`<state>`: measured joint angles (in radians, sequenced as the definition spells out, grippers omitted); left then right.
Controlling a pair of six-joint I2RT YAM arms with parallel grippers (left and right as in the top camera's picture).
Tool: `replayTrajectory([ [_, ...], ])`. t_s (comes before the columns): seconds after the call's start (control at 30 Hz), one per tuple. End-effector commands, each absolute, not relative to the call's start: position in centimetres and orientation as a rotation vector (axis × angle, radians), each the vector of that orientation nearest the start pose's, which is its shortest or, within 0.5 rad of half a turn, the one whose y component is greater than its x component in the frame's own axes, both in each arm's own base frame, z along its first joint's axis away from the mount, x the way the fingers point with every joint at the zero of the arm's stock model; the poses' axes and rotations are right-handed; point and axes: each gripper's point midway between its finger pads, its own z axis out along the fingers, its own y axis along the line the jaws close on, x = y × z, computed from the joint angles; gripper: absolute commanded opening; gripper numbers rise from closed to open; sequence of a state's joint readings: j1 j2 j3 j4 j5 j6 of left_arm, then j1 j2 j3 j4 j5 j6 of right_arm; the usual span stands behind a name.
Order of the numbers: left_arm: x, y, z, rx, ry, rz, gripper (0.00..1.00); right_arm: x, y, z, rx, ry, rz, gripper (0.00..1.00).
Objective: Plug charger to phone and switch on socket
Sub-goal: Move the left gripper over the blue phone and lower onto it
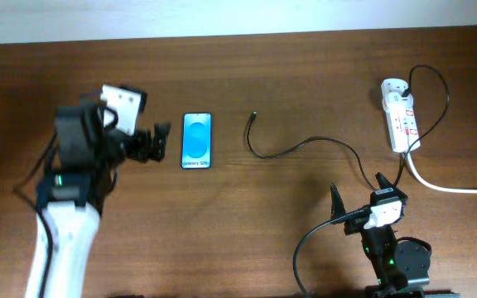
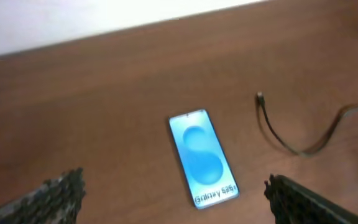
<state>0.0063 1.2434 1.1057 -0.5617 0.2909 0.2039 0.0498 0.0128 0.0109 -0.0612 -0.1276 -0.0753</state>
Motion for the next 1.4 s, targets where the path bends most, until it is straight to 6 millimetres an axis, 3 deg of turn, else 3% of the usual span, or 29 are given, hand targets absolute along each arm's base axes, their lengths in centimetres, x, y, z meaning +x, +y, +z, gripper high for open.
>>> replayTrajectory([
  [0.0, 39.7, -6.6, 24.4, 0.406, 2.275, -0.285, 0.99, 24.3, 3.4, 15.9, -0.195, 1.622, 0.086, 0.98],
  [0.17, 41.6, -9.2, 22.5, 0.473, 2.364, -0.358, 0.99, 24.3, 3.4, 15.9, -0.195, 1.622, 0.086, 0.98],
  [0.27, 40.4, -10.4, 21.1, 0.483, 2.428, -0.464, 0.99, 24.3, 3.4, 15.9, -0.195, 1.622, 0.086, 0.98],
  [0.47, 40.1, -11.3, 20.8, 0.502, 2.43, -0.543, 0.99, 24.4, 3.4, 15.9, -0.195, 1.622, 0.086, 0.98],
  [0.5, 40.5, -11.0, 20.3, 0.469, 2.446, -0.525, 0.99, 24.4, 3.4, 15.9, -0.195, 1.622, 0.086, 0.98],
  [0.6, 42.2, -8.0, 17.3, 0.096, 2.582, -0.372, 1.0, 24.3, 3.4, 15.9, -0.195, 1.622, 0.086, 0.98],
  [0.7, 42.7, -8.0, 15.0, -0.007, 2.655, -0.394, 0.96, 24.3, 3.4, 15.9, -0.195, 1.622, 0.086, 0.98],
  [0.93, 44.0, -8.2, 13.7, -0.023, 2.754, -0.117, 0.99, 24.3, 3.4, 15.9, -0.195, 1.622, 0.086, 0.98],
  [1.2, 44.8, -11.7, 6.2, -0.036, 2.861, -0.033, 0.99, 24.3, 3.4, 15.9, -0.195, 1.622, 0.086, 0.98],
  [1.37, 45.1, -12.5, 3.6, -0.002, 2.87, 0.052, 1.0, 24.3, 3.4, 15.9, -0.195, 1.622, 0.086, 0.98],
])
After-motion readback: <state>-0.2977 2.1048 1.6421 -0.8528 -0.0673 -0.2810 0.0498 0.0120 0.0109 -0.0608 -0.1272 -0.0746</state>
